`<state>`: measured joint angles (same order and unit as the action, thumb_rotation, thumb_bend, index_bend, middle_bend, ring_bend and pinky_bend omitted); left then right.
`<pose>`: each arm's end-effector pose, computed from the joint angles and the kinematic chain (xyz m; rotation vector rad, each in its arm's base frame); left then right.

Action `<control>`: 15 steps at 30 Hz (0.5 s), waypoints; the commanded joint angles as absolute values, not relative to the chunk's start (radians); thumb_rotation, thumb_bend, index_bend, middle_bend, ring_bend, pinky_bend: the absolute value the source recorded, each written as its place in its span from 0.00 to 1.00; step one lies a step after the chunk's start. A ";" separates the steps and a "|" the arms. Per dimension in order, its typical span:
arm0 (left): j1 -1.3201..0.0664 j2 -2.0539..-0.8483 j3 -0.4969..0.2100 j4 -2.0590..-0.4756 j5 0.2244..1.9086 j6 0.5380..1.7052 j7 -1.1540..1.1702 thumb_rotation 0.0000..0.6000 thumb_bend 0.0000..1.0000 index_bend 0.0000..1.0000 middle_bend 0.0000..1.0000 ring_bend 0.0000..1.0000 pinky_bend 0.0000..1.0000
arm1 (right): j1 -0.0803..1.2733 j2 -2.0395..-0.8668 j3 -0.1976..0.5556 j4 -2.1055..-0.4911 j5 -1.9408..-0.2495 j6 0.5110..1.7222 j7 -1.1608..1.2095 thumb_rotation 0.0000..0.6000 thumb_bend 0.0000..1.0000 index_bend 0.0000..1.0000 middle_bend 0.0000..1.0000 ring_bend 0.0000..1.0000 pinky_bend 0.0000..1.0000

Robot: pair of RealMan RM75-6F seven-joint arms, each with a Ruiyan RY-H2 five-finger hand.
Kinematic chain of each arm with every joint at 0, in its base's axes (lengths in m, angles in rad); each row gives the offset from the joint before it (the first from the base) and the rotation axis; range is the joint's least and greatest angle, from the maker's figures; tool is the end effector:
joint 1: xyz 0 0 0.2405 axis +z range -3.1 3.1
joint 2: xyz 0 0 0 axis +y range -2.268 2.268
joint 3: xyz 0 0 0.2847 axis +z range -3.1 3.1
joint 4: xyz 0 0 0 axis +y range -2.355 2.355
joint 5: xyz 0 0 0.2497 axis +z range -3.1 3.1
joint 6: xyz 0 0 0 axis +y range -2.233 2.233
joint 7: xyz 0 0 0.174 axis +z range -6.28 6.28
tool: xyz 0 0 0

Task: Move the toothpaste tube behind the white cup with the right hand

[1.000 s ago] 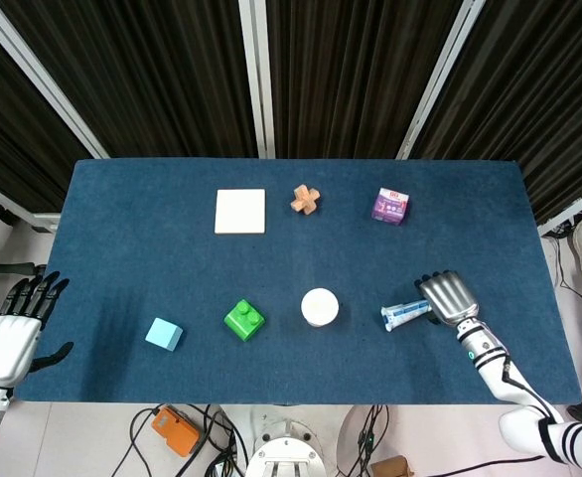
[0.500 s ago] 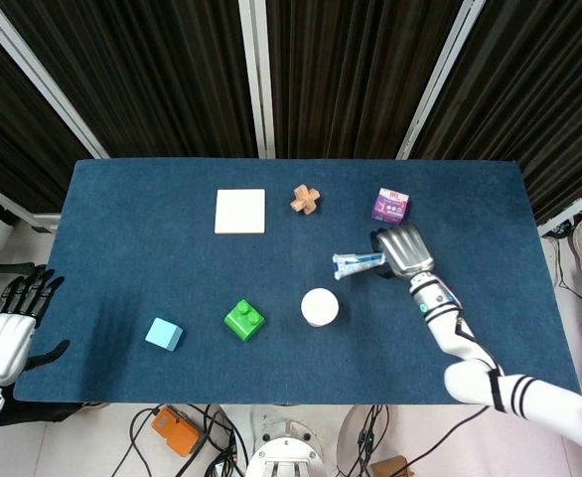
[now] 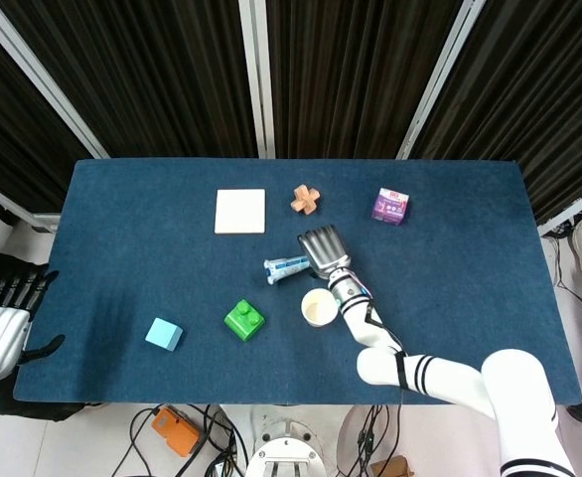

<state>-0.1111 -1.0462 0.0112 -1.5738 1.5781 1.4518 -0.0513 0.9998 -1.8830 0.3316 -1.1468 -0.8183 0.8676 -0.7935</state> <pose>-0.3598 0.2109 0.1464 -1.5274 -0.8790 -0.8521 -0.0676 -0.4511 -0.1516 1.9181 -0.7274 0.7358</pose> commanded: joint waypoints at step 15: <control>-0.109 -1.055 0.014 -1.585 1.578 1.455 -0.024 1.00 0.16 0.00 0.00 0.00 0.01 | 0.946 -1.700 0.282 -1.398 -0.786 0.920 -0.739 1.00 0.43 0.00 0.14 0.14 0.49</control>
